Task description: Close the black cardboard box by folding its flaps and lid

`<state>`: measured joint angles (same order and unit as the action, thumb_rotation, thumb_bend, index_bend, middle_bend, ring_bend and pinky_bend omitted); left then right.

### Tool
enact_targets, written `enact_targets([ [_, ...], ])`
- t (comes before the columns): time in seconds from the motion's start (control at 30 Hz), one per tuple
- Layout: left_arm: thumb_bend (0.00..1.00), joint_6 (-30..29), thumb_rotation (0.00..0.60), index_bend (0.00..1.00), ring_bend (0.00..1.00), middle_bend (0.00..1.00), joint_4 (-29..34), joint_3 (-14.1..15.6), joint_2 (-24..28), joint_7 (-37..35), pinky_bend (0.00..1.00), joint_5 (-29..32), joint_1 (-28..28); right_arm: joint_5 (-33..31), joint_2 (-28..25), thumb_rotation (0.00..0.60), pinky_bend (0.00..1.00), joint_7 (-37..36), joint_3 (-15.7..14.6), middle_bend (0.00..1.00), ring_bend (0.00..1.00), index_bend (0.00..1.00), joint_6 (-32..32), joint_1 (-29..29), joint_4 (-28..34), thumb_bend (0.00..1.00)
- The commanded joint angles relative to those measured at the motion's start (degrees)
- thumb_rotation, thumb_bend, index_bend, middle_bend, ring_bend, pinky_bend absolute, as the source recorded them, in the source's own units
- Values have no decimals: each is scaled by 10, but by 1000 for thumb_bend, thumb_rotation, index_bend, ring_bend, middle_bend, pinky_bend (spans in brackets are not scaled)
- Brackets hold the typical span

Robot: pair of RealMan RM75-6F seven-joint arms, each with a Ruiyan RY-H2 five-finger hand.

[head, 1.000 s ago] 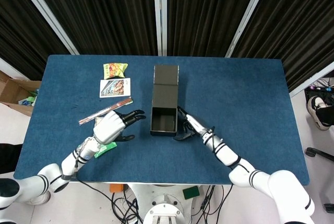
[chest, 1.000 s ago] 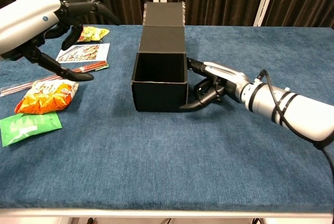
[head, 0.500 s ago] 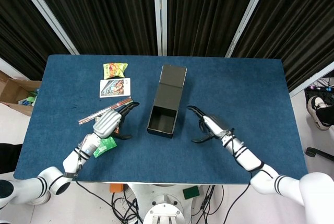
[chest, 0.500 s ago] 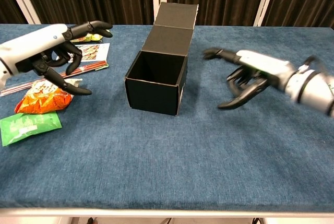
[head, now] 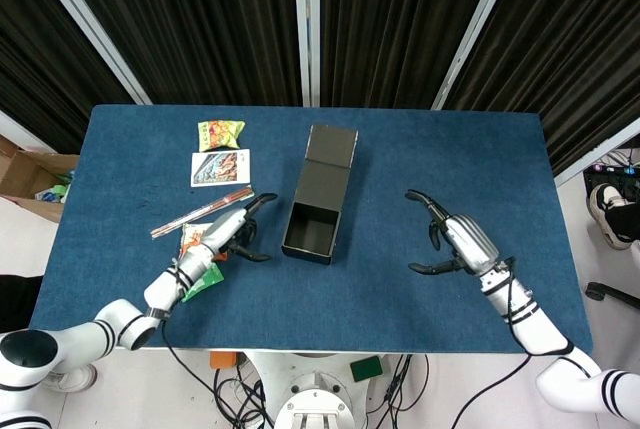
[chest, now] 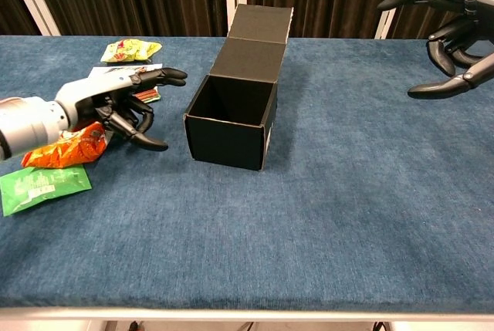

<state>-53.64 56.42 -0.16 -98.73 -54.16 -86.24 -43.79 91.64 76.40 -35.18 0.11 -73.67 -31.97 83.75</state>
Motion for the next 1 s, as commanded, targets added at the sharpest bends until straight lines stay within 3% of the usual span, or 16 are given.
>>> enact_targets([
  [0.03,33,13,600,0,673,15,-20,-3,-18,-25,990,-9,-13,1,11,600,1000,-13,0,141,706,0,-1,6,-12,0],
  [0.67,33,60,600,0,673,16,-53,1,-39,-152,990,-34,-63,7,28,600,1000,-36,6,145,706,0,4,16,-44,0],
  [0.8,33,77,600,12,673,54,-62,2,-45,-176,990,-34,-72,8,31,600,1000,-40,7,145,706,0,6,17,-47,0],
  [0.9,32,89,600,144,673,149,-65,-1,-52,-195,990,-28,-78,-7,30,600,1000,-40,7,148,706,0,25,18,-44,0],
  [1.0,32,89,600,336,676,314,-72,-12,-64,-181,990,-15,-77,-56,12,600,1000,-36,9,151,699,0,99,5,-28,0],
])
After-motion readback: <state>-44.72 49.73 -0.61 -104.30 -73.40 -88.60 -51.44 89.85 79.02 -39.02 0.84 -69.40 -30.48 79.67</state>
